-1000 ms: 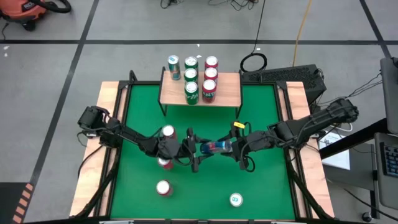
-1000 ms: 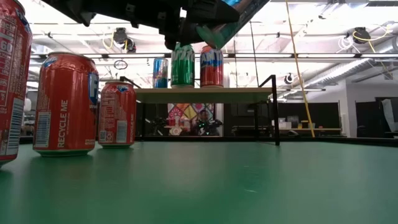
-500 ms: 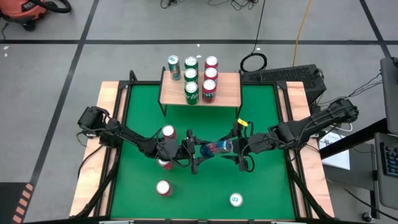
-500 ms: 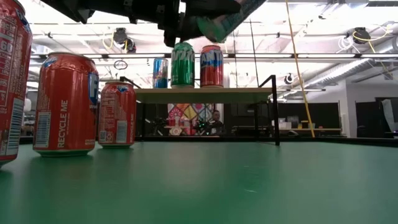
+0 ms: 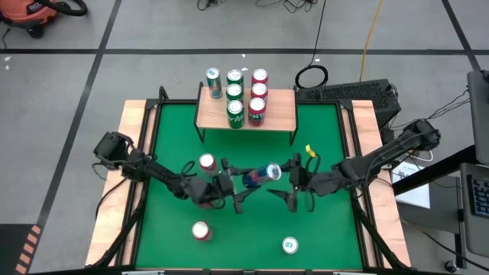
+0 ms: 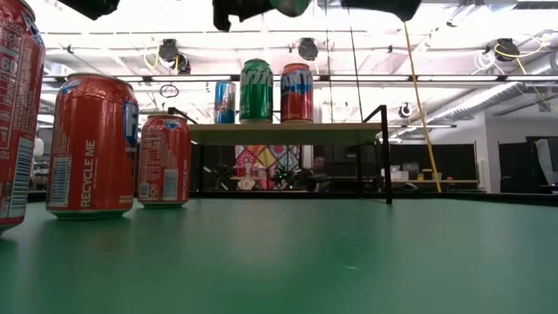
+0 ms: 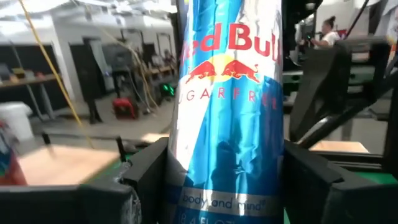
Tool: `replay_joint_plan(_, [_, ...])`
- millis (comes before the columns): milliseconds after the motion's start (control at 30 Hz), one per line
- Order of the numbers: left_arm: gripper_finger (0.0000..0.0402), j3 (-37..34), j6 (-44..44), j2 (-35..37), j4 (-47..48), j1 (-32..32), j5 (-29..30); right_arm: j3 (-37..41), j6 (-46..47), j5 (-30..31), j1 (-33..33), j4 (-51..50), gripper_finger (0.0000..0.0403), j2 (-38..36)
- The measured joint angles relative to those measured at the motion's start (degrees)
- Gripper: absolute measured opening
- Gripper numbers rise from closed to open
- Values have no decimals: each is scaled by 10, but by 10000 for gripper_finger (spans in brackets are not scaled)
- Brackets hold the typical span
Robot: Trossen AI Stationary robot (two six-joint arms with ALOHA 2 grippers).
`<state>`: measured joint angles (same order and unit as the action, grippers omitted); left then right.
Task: Place canned beverage on shelf
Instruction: Put the blue soda can on the shelf aligned with the other blue soda can
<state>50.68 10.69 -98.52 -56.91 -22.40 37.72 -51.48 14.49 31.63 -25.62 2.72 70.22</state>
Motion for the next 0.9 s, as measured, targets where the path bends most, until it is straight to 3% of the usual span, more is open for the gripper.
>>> replay_joint_plan(167, [241, 0, 60, 0, -27, -16, 34, 76, -22, 0, 0, 251, 315, 0])
replay_joint_plan(267, [242, 2, 67, 0, -28, -21, 49, 103, -49, 0, 0, 344, 315, 5])
replay_joint_plan(667, [242, 5, 63, 0, -27, -9, 53, 106, -138, -2, 17, 527, 315, 89])
replay_joint_plan(900, [242, 5, 63, 0, -26, -5, 53, 106, -137, -4, 40, 552, 315, 101])
